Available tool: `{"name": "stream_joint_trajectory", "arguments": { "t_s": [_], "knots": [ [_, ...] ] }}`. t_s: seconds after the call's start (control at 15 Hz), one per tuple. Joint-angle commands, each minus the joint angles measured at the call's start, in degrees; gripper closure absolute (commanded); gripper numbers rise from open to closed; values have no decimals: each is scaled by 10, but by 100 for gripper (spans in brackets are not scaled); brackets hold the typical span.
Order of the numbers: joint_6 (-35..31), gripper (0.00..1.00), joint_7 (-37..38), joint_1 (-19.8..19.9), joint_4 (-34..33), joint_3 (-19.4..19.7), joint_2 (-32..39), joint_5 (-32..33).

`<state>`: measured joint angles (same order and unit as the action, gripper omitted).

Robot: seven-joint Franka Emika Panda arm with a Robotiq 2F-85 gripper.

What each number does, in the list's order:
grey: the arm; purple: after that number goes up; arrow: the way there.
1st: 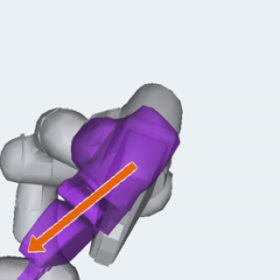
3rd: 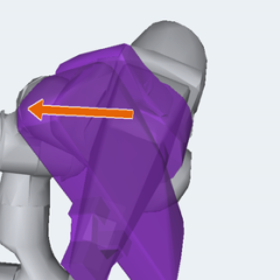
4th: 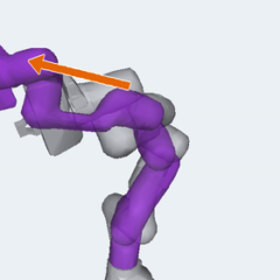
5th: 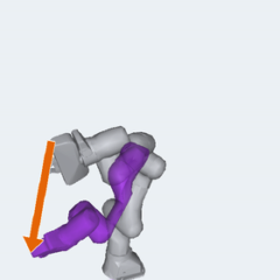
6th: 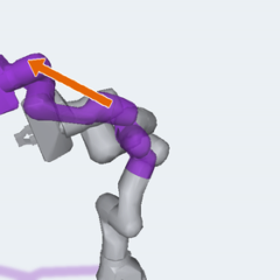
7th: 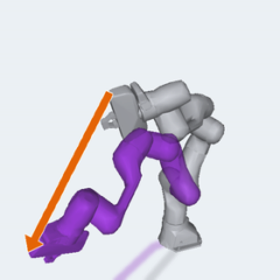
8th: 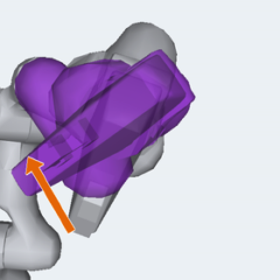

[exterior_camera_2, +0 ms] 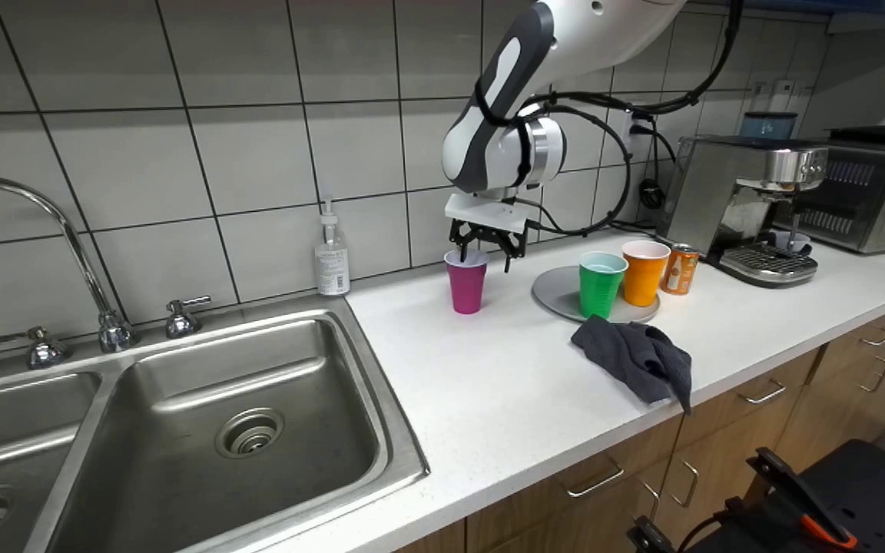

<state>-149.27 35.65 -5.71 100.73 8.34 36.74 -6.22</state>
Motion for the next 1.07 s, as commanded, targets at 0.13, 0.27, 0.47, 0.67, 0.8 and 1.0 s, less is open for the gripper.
{"name": "stream_joint_trajectory", "arguments": {
  "t_s": [0.13, 0.27, 0.47, 0.67, 0.8, 1.0],
  "knots": [
    [30, 25, 5, -7, -33, 12, 18, 14],
    [31, 34, 5, -7, -36, 12, 20, 13],
    [32, 60, 5, -7, -39, 12, 23, 13],
    [34, 82, 5, -7, -43, 12, 24, 13],
    [35, 97, 4, -7, -44, 12, 25, 13],
    [36, 100, 3, -6, -45, 12, 25, 12]
  ]
}}
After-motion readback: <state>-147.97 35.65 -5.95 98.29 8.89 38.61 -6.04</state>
